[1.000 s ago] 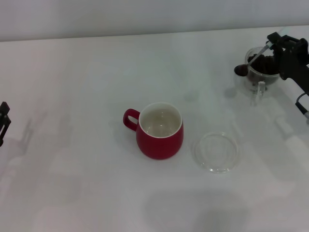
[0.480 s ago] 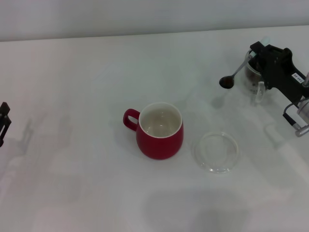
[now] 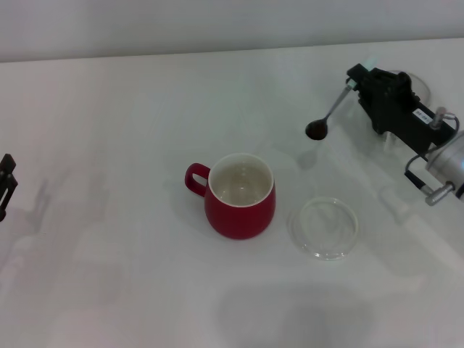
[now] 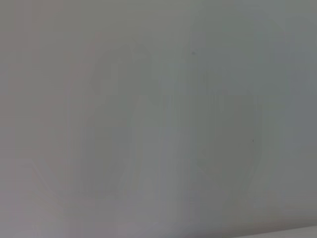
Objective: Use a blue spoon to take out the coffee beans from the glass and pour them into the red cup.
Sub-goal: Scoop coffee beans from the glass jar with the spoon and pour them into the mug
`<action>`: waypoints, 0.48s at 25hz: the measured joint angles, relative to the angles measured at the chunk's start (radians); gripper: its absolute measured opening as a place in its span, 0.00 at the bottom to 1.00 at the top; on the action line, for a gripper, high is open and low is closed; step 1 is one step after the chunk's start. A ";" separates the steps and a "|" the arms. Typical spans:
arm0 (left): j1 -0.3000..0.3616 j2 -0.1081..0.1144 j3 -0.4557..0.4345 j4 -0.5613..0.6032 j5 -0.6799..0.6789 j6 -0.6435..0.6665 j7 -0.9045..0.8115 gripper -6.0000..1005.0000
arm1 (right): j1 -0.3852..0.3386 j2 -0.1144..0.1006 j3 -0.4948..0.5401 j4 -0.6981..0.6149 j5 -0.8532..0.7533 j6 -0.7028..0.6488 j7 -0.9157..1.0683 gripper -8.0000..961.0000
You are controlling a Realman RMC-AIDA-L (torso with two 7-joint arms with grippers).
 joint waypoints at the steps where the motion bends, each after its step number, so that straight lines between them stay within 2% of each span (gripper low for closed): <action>1: 0.001 0.000 0.000 0.000 0.000 0.000 0.000 0.59 | 0.005 0.000 -0.001 0.003 -0.003 0.000 0.000 0.15; 12: 0.010 -0.002 0.000 0.000 0.000 -0.008 0.000 0.59 | 0.077 0.000 -0.005 0.043 -0.051 -0.007 -0.012 0.15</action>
